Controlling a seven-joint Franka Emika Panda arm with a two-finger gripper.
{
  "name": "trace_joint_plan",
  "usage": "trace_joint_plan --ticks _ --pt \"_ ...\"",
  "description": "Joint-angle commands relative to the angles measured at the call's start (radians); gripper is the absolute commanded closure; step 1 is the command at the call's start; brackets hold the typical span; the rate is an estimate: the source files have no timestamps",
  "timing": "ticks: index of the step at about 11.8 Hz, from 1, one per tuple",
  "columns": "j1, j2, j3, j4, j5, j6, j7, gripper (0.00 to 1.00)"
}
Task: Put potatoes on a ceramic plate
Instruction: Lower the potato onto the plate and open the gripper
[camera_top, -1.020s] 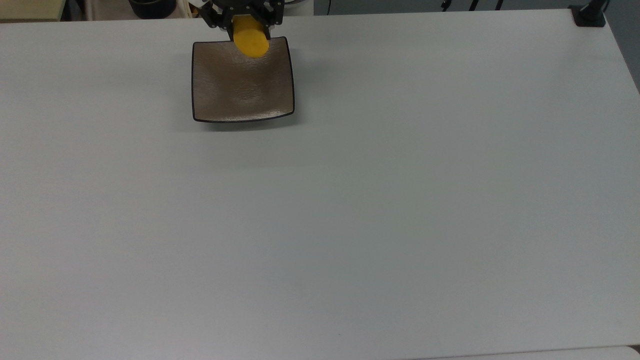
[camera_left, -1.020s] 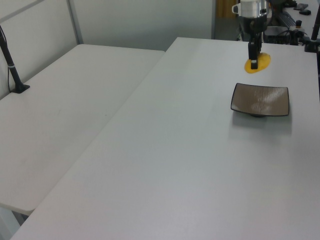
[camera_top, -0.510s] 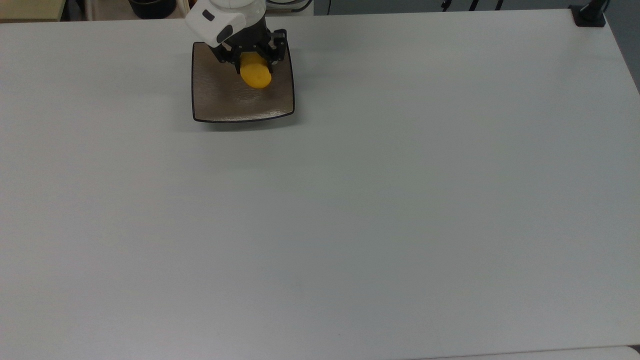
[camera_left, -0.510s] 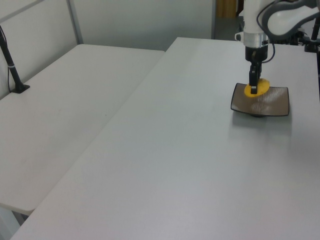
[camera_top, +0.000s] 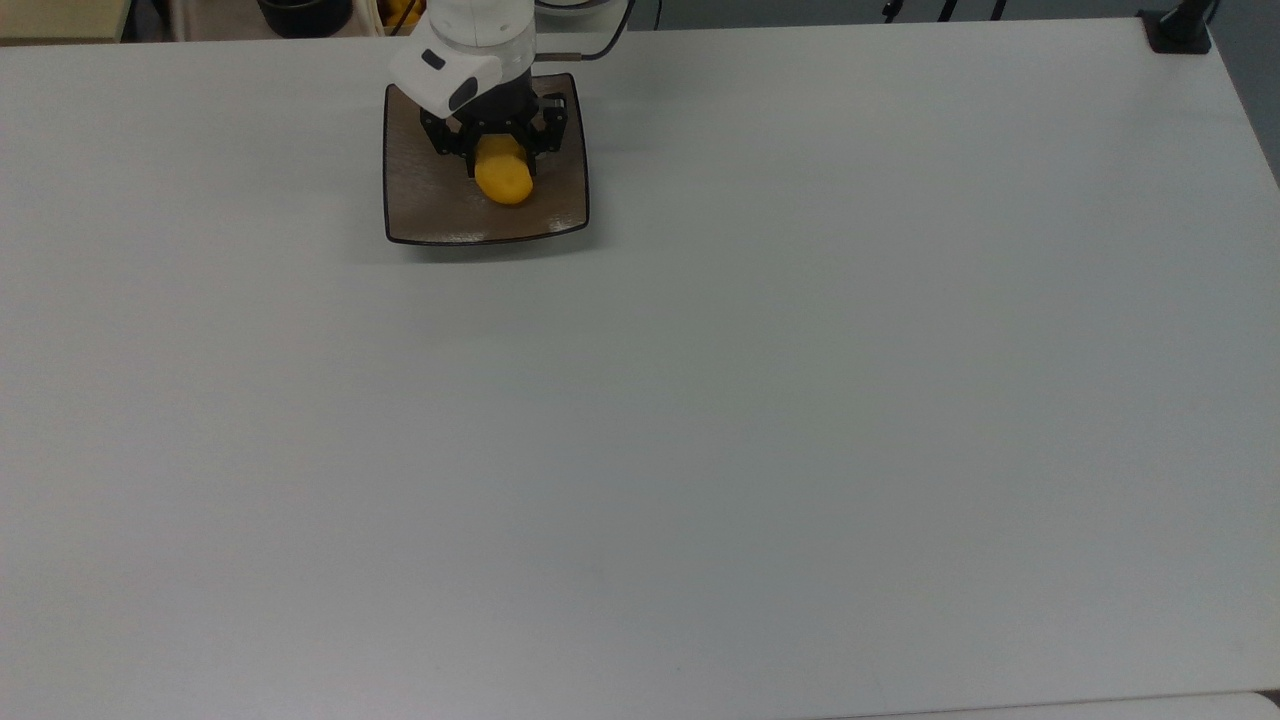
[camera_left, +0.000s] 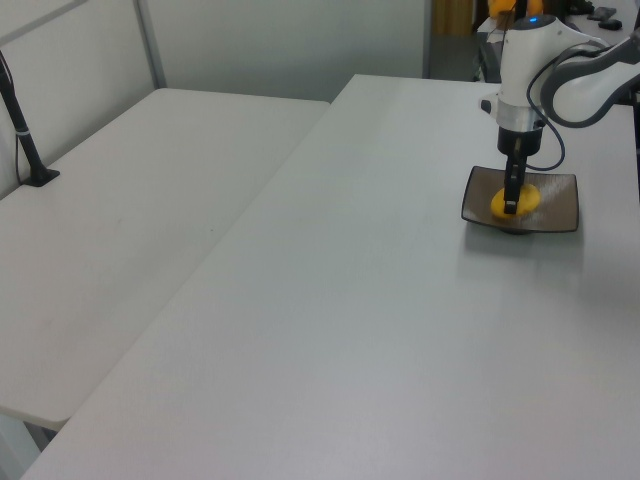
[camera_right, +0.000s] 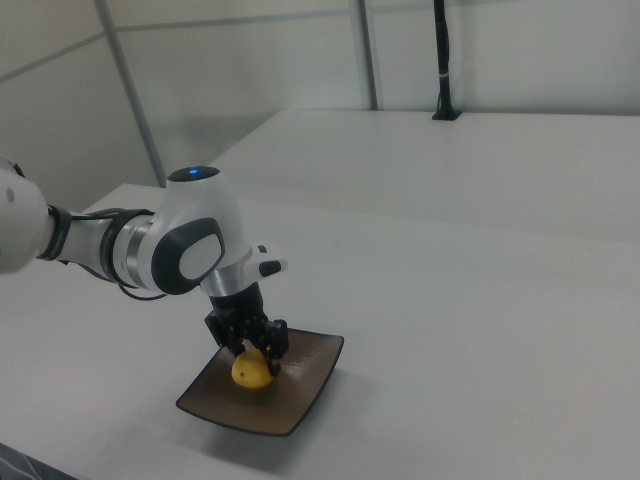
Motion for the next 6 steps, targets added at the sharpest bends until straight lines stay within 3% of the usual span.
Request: trace_joint_plan --ticks 1,2,4,6 --pt "-0.02 -0.01 -0.005 -0.018 -0.014 0.03 -0.009 0.09" --pt "-0.02 -0.015 -0.005 -0.017 -0.014 0.028 -0.003 0.0" --pt "-0.014 -0.02 -0.005 0.006 -0.014 0.021 0.049 0.0" --pt "0.009 -0.02 -0.005 0.107 -0.016 -0.045 0.117 0.0"
